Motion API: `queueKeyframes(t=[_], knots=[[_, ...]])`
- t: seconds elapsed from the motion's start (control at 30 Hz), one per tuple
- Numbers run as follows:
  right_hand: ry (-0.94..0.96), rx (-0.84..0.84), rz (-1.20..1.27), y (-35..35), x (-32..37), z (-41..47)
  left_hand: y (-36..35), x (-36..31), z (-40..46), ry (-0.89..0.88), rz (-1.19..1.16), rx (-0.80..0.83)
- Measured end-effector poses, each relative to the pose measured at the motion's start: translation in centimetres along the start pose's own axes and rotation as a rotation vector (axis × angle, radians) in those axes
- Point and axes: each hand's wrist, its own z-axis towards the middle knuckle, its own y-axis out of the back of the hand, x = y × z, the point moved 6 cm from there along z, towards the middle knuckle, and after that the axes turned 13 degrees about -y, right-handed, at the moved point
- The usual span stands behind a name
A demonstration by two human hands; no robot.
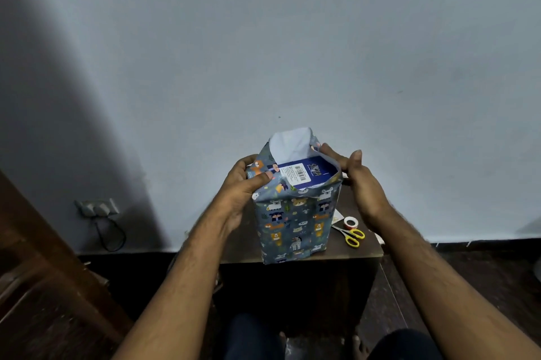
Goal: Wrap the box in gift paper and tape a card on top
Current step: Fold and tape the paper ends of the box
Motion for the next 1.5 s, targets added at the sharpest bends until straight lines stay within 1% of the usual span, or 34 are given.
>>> queueKeyframes(t=[0.17,0.23,0.33,0.4,0.53,0.6,0.67,0.77,0.83,0.9,0.97,1.03,1.13,1.23,1.33,1.5], knots=[[0.013,0.074,-0.016,-0.6,0.3,0.4,0.0,0.4,-0.4,0.044,-0.157,0.023],[0.017,0.058,0.105,-0.3,-0.3,0.9,-0.2,0.4,-0.4,0.059,-0.174,0.044],[-0.061,0.071,0.466,0.1,-2.0,2.2,-0.7,0.5,-0.3,0.08,-0.17,0.084],[-0.124,0.104,0.632,0.0,-2.7,3.3,-0.8,0.6,-0.3,0.082,-0.177,0.09],[-0.208,0.135,0.687,-0.1,-2.9,5.2,-0.7,0.5,-0.1,0.105,-0.182,0.096],[-0.26,0.191,0.667,-0.4,-3.0,5.8,-0.8,0.5,-0.1,0.12,-0.184,0.099],[-0.303,0.265,0.587,-1.0,-3.2,6.1,-0.9,0.5,-0.1,0.123,-0.202,0.092],[-0.351,0.314,0.455,-1.5,-2.6,6.0,-0.6,0.6,0.0,0.114,-0.206,0.047],[-0.357,0.334,0.359,-1.3,-1.9,5.9,-0.3,0.6,0.1,0.121,-0.206,0.025],[-0.358,0.335,0.198,-1.0,-1.2,5.9,-0.2,0.6,0.2,0.14,-0.182,0.035],[-0.367,0.319,0.057,-0.9,-0.6,6.3,-0.3,0.5,0.4,0.157,-0.114,0.076],[-0.364,0.292,-0.014,-0.9,-0.1,6.6,-0.8,0.4,0.6,0.166,-0.071,0.122],[-0.344,0.286,-0.032,-1.1,0.2,6.7,-1.0,0.2,0.4,0.2,-0.082,0.145],[-0.318,0.302,0.051,-1.2,-0.3,6.4,-0.9,0.3,0.3,0.251,-0.096,0.151],[-0.283,0.263,0.092,-1.1,-0.5,6.5,-0.9,0.3,0.4,0.273,-0.083,0.129],[-0.254,0.218,0.081,-1.0,-0.3,6.7,-0.7,0.3,0.5,0.256,-0.084,0.068]])
